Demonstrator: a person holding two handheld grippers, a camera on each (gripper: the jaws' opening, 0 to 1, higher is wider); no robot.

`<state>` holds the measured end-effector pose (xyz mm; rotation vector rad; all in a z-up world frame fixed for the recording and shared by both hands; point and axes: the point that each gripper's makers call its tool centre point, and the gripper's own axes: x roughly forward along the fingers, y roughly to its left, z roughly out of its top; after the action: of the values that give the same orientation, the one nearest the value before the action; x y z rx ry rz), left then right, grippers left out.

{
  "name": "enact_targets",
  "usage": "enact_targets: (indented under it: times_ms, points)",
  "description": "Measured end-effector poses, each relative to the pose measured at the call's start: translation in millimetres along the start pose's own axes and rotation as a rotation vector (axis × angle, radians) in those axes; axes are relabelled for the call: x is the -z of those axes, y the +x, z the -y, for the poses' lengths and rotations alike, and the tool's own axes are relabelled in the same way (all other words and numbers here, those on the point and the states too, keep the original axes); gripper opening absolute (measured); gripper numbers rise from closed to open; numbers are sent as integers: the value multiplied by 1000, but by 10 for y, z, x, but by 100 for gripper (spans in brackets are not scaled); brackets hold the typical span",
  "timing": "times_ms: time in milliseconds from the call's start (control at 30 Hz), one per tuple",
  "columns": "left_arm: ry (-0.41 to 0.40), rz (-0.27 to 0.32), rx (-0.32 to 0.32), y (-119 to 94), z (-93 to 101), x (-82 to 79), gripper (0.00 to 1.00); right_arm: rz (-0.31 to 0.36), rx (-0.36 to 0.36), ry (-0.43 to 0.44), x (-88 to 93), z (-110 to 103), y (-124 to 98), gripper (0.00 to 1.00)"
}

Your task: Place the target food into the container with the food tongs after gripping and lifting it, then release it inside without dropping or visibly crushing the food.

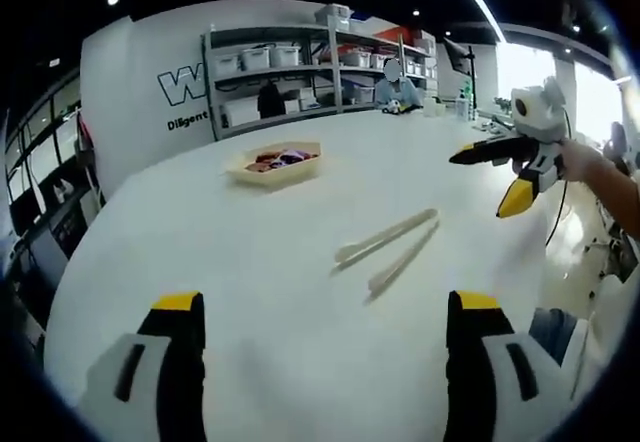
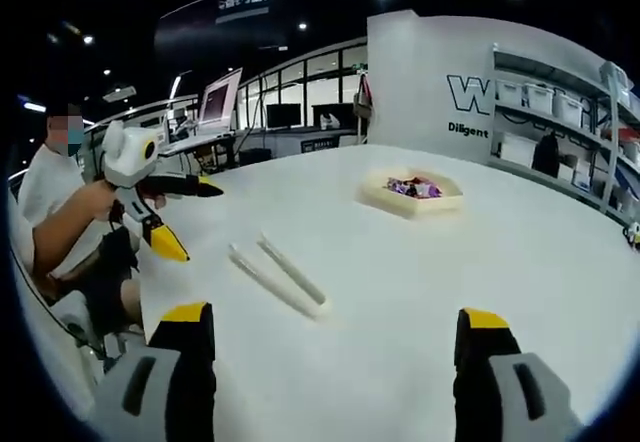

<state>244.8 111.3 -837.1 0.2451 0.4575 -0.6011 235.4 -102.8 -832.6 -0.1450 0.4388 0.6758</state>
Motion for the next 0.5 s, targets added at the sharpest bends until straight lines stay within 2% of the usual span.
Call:
enact_targets:
  times_ms: [500]
  points:
    - [0,12,-10,-49,-24,-18,99,4,1,11,-10,14,-5,99]
